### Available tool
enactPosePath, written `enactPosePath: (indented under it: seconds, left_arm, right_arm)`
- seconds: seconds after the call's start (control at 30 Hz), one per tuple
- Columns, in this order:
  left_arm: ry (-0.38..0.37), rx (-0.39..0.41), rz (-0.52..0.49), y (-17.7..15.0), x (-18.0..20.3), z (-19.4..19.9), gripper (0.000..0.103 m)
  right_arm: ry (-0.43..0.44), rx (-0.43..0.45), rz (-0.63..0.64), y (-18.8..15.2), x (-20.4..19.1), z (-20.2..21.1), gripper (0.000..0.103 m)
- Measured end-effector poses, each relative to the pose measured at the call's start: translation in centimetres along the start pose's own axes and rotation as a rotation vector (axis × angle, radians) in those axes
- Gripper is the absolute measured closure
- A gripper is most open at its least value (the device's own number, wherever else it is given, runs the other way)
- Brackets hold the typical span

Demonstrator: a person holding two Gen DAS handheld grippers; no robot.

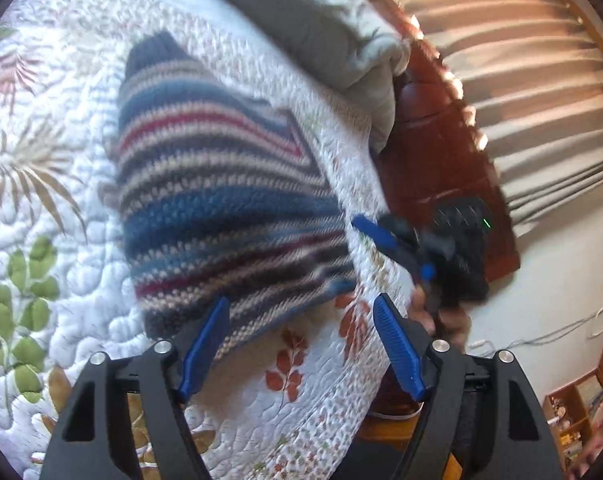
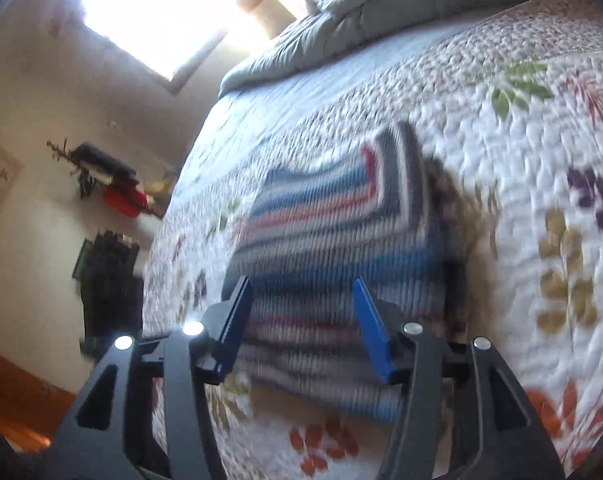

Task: Fold small clothes

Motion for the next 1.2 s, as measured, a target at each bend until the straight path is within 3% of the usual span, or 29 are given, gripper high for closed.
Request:
enactPosePath:
  seconds: [0.1, 0.17, 0.2, 0.23, 0.3, 0.33, 0.37, 0.4, 0.43, 0.57, 0.73, 0.97, 1.2]
  left_arm:
    - [-0.009, 0.030, 0.018, 0.8, -0.4, 1.2, 0.020]
    - [0.018, 0.042, 0.037, 1.6, -1.5, 1.6, 0.018]
    - [0.036, 0.049, 0.045, 1.9, -2.2, 1.7, 0.016]
    - [0.060, 0.057, 0.051, 2.1, -2.9, 2.0, 0.015]
    - [0.115, 0.082, 0.073, 3.3, -4.6, 2.2, 0.013]
    - [0.116, 0.088, 0.086, 3.8, -5.2, 2.4, 0.013]
    - [0.099, 0.084, 0.101, 4.4, -5.7, 2.5, 0.011]
    - [0.085, 0.080, 0.117, 4.8, -6.3, 2.6, 0.009]
    - [0.072, 0.075, 0.141, 5.4, -7.0, 2.4, 0.009]
    - [0.048, 0.030, 0.214, 6.4, -9.2, 1.0, 0.007]
    - [0.024, 0.000, 0.228, 6.7, -9.7, -0.4, 0.005]
    - [0.031, -0.046, 0.216, 7.0, -9.6, -2.2, 0.004]
    - [0.043, -0.086, 0.189, 7.1, -9.5, -4.0, 0.004]
  right_arm:
    - [0.019, -0.011, -0.097, 4.7, 2.5, -2.8, 0.050]
    - [-0.023, -0.040, -0.160, 6.1, 4.8, -5.1, 0.051]
    - [-0.059, -0.071, -0.189, 6.0, 6.0, -6.3, 0.054]
    - [-0.093, -0.098, -0.201, 5.9, 7.1, -7.1, 0.065]
    - [-0.094, -0.100, -0.186, 5.9, 7.7, -6.6, 0.067]
    - [-0.078, -0.073, -0.178, 5.7, 7.8, -5.1, 0.051]
    - [-0.100, -0.048, -0.175, 5.9, 8.3, -3.9, 0.017]
    - [-0.127, -0.022, -0.182, 6.1, 9.1, -2.7, 0.005]
    - [-0.125, -0.020, -0.203, 5.9, 10.1, -1.7, 0.005]
    - [-0.004, -0.169, -0.325, 3.3, 12.6, -2.3, 0.005]
    - [0.074, -0.257, -0.314, -0.3, 11.5, -3.7, 0.005]
    - [0.136, -0.338, -0.267, -0.9, 8.6, -6.8, 0.004]
    - [0.162, -0.336, -0.253, -0.7, 7.6, -7.9, 0.005]
Point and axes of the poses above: each gripper's, at about its wrist camera, not at the fingertips, and z roughly against the way its jaws point, x to its right, y to its top, the point moved 9 cm from there along -z, roughly the way its jaws point
